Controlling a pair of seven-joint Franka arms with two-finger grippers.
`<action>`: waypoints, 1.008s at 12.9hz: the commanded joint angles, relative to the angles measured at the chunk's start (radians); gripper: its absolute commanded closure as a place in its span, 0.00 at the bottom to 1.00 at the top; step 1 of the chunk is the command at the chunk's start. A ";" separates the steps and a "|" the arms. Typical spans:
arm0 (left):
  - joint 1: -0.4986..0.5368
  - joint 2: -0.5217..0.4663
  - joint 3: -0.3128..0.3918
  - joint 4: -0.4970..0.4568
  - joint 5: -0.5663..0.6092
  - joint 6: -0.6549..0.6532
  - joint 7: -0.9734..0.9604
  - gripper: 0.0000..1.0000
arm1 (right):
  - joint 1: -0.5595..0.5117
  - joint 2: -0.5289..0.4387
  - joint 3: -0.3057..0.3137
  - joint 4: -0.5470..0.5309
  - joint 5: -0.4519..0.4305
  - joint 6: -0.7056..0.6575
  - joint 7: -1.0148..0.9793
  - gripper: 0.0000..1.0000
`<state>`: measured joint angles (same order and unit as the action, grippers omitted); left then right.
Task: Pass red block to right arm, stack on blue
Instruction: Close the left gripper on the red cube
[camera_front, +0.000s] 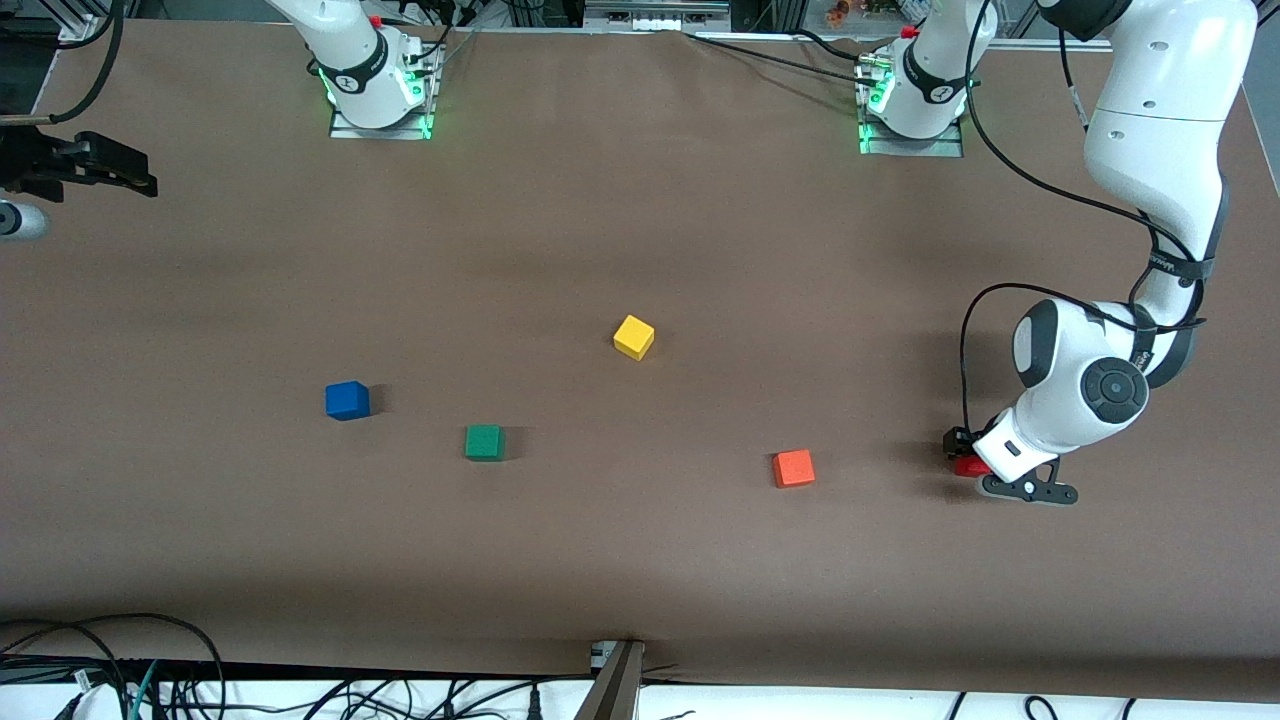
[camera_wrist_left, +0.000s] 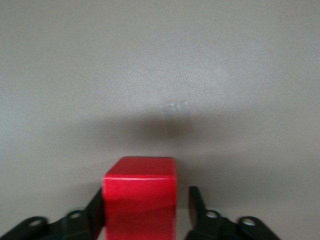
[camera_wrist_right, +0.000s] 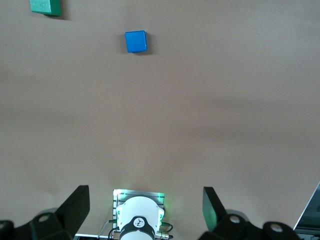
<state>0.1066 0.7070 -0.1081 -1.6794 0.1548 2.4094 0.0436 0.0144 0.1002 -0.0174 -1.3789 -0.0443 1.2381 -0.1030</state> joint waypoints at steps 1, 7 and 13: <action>0.011 -0.001 -0.012 -0.008 -0.014 0.013 -0.001 0.97 | -0.004 0.009 0.000 0.023 0.015 -0.009 0.009 0.00; -0.018 -0.030 -0.012 0.007 0.005 -0.003 0.010 1.00 | -0.005 0.009 0.000 0.023 0.015 -0.006 0.006 0.00; -0.004 -0.145 -0.125 0.012 -0.012 -0.096 0.131 1.00 | -0.001 0.079 0.005 0.023 0.061 -0.002 0.005 0.00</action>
<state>0.0939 0.6129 -0.1931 -1.6546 0.1555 2.3431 0.1134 0.0153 0.1337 -0.0160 -1.3792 -0.0180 1.2395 -0.1030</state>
